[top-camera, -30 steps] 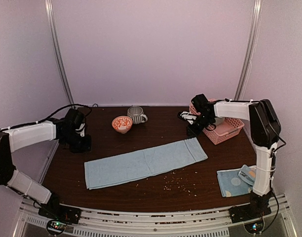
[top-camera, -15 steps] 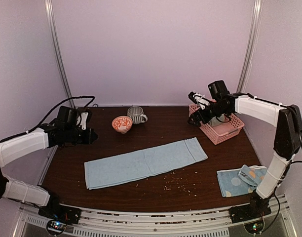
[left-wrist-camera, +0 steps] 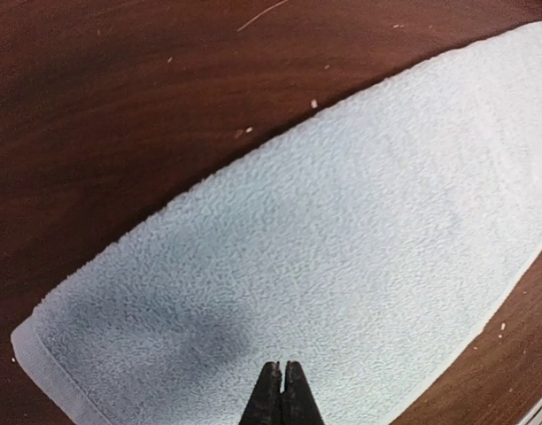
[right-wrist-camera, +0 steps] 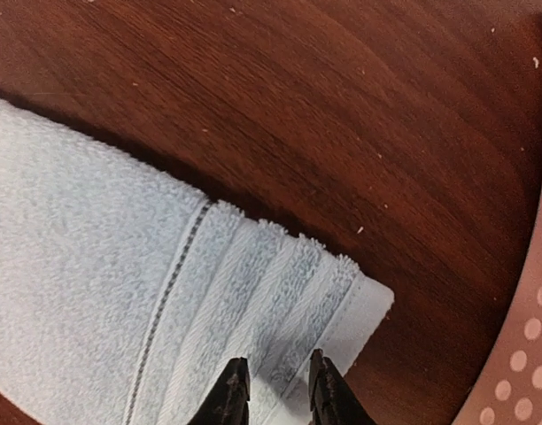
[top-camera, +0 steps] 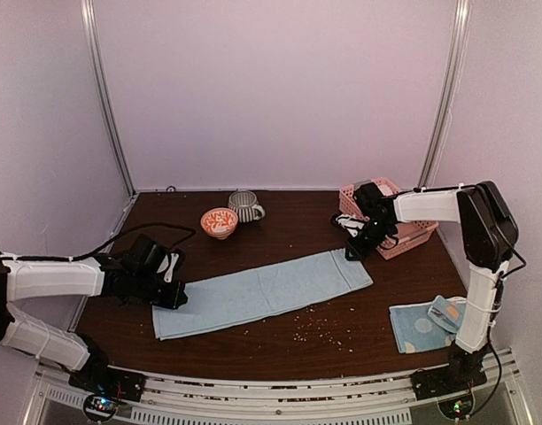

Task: Roll the towels
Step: Move the towel to the center of the board, then pick up the towel from the center of the board.

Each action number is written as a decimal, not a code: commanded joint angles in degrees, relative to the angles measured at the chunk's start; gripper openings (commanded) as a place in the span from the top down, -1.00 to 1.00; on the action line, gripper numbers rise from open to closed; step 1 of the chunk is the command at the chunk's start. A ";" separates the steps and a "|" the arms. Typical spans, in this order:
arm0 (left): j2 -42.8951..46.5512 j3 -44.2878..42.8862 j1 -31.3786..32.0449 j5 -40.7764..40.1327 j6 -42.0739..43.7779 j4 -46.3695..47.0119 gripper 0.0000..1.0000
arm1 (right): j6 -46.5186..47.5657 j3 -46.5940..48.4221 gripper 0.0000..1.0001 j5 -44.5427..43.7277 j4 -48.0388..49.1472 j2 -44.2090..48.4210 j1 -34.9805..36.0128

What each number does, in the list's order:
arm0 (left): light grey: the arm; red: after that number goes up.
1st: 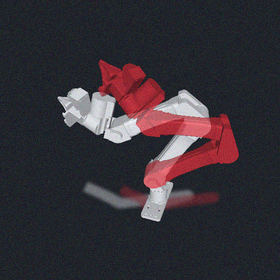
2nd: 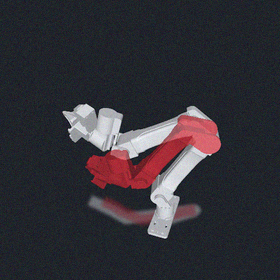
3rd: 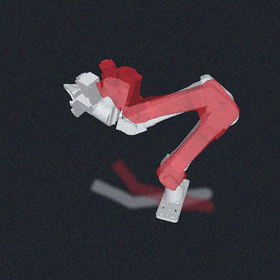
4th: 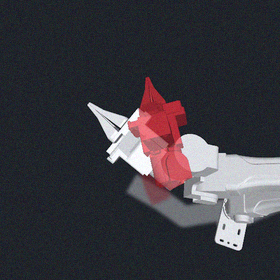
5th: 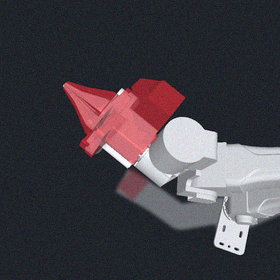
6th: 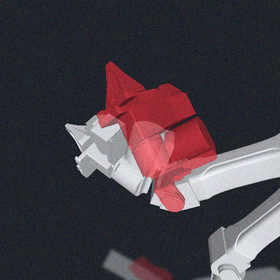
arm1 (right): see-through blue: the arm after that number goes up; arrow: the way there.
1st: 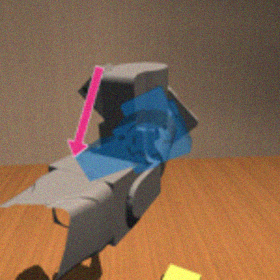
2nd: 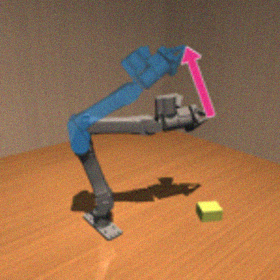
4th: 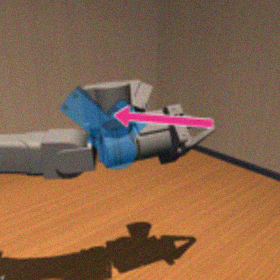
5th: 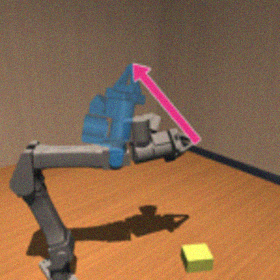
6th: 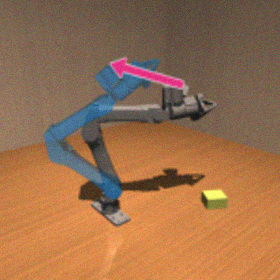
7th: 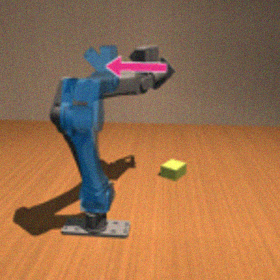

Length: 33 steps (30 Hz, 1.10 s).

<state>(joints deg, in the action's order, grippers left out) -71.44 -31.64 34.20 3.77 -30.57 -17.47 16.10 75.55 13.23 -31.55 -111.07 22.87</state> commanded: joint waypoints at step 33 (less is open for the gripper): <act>3.82 0.71 0.25 -6.94 -3.28 3.40 0.78 | -3.50 20.46 0.01 -5.41 -11.77 -11.48 -2.43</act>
<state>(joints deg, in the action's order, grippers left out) -68.77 -31.51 34.24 -3.44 -34.04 -15.38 14.11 94.37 6.94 -42.28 -120.92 20.82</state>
